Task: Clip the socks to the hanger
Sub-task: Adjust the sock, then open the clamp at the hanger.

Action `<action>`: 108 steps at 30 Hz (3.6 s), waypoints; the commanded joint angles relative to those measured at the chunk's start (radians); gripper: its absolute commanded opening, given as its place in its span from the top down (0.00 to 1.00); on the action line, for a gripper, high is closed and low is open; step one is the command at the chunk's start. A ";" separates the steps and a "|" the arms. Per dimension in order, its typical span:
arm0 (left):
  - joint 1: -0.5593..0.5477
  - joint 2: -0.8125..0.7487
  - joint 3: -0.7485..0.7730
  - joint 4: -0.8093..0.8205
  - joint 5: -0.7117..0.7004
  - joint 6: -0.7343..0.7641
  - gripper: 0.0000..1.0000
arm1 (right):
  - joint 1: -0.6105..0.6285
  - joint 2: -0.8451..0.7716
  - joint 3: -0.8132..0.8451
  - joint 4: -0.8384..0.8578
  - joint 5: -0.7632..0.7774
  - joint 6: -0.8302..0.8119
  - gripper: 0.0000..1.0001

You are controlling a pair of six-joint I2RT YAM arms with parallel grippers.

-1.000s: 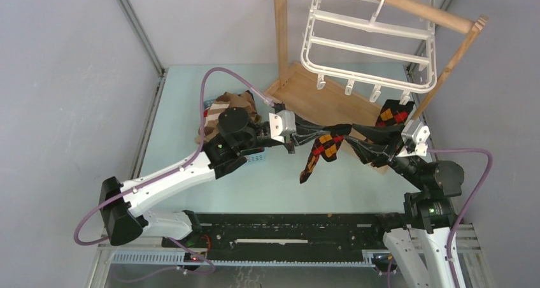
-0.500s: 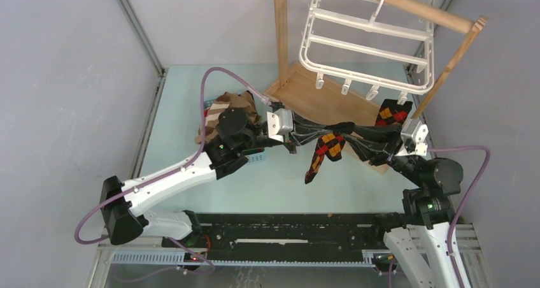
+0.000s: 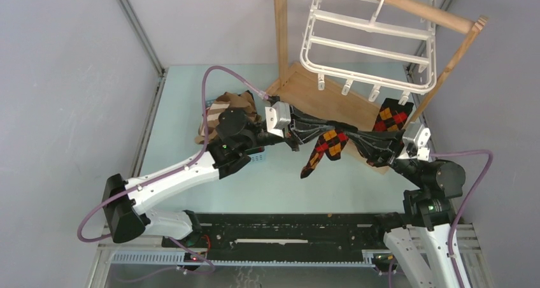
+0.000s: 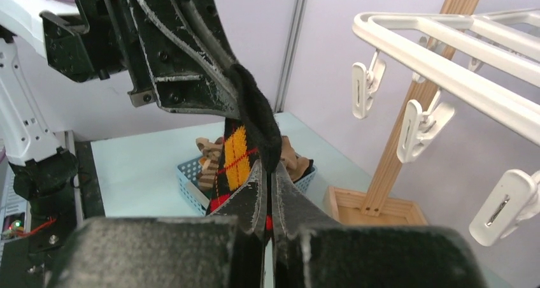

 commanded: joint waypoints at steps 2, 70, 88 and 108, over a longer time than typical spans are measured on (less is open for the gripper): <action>-0.007 -0.017 -0.036 0.031 -0.049 -0.006 0.73 | -0.035 -0.046 0.046 -0.129 -0.017 -0.106 1.00; 0.027 0.496 0.149 0.669 -0.271 -0.404 0.22 | -0.561 -0.057 -0.002 -0.420 -0.104 -0.176 1.00; 0.043 0.628 0.348 0.703 -0.239 -0.497 0.26 | -0.564 -0.045 -0.016 -0.395 -0.095 -0.166 1.00; 0.043 0.699 0.452 0.705 -0.209 -0.566 0.20 | -0.565 -0.043 -0.020 -0.375 -0.101 -0.163 1.00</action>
